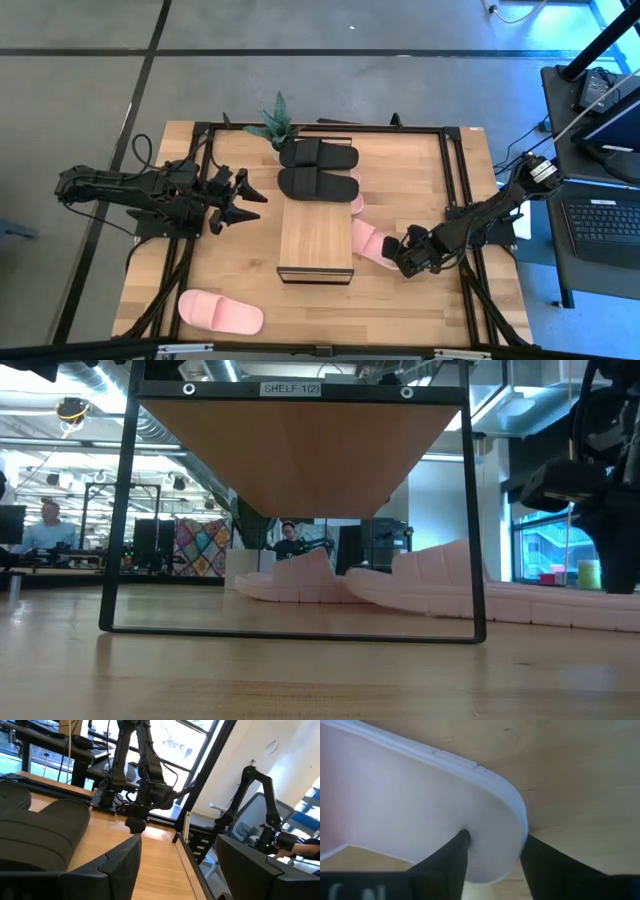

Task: Pick and place slides into the shelf
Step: Put the pink slide under the shelf

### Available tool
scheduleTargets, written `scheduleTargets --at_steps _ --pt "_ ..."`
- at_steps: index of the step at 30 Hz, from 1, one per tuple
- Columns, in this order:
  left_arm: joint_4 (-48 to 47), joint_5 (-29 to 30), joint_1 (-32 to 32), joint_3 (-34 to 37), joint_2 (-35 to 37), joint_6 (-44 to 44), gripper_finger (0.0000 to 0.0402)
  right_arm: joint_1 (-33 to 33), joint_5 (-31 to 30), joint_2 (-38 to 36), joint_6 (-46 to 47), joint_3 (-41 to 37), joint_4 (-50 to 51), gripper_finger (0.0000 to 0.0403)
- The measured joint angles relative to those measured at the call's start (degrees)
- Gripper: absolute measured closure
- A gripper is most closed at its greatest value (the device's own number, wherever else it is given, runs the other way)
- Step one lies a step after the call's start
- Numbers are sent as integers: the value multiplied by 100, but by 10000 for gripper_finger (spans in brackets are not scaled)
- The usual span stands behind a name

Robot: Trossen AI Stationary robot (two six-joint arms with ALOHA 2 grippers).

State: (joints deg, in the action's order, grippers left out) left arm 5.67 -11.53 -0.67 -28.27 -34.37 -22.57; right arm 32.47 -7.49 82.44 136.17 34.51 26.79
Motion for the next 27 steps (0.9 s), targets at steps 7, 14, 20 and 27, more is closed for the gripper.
scheduleTargets --at_steps 7,14,20,27 --pt "0 116 0 0 0 9 156 0 20 -14 -343 194 514 322" --pt "-2 355 0 0 2 15 156 0 -6 -12 -725 192 618 375" --pt "0 361 0 0 2 11 156 -35 -98 -10 -757 187 630 377" --pt "4 370 0 0 2 2 156 -228 -120 -12 -1050 184 539 377"
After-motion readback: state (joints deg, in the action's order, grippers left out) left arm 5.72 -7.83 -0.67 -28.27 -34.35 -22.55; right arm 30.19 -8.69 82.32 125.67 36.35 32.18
